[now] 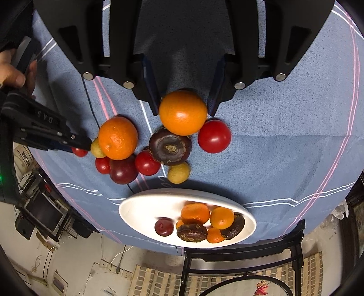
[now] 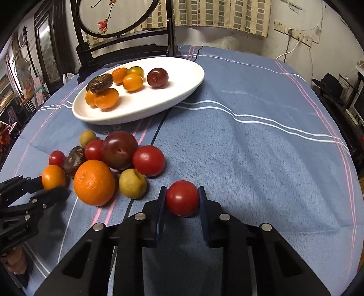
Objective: Organize fruits
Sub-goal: 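Grasp an orange with the left tool while the right tool grasps a red tomato, then carry the orange and red tomato onto the white plate and open both tools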
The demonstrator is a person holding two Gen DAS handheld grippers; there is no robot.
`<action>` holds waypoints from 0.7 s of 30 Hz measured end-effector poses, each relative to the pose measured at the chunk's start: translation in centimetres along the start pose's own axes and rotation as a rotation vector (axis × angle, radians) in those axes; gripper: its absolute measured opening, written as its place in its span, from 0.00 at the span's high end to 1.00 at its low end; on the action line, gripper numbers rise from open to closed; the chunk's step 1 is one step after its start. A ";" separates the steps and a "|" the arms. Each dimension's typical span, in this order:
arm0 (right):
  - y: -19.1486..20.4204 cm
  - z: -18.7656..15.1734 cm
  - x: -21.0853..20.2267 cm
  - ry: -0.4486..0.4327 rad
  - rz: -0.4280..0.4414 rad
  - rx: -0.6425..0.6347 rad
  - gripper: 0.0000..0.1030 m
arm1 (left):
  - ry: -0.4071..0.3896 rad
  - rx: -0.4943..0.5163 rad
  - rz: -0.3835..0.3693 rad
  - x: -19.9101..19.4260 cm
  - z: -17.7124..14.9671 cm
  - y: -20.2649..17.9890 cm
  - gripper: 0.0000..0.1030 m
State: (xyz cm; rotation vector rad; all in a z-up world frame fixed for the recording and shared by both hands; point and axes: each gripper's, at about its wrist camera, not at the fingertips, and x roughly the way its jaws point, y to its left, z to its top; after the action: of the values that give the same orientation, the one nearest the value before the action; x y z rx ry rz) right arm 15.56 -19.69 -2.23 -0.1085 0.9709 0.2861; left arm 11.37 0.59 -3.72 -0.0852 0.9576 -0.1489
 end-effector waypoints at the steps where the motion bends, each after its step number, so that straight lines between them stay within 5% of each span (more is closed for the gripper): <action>1: 0.0 -0.2 -0.1 -0.002 0.002 0.005 0.74 | -0.001 -0.001 0.002 0.0 0.0 0.0 0.60; 14: 0.0 -1.3 -5.5 -0.119 0.113 0.023 0.74 | -0.036 0.000 0.006 -2.8 0.3 -0.1 0.62; 21: 1.9 1.5 -7.8 -0.202 0.157 -0.031 0.74 | -0.109 0.049 0.007 -5.6 4.3 -0.7 0.62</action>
State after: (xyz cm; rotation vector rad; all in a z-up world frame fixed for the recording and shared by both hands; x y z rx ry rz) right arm 12.01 -19.01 5.15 -0.0303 0.7757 0.4481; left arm 11.70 0.81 3.35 -0.0442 0.8444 -0.1600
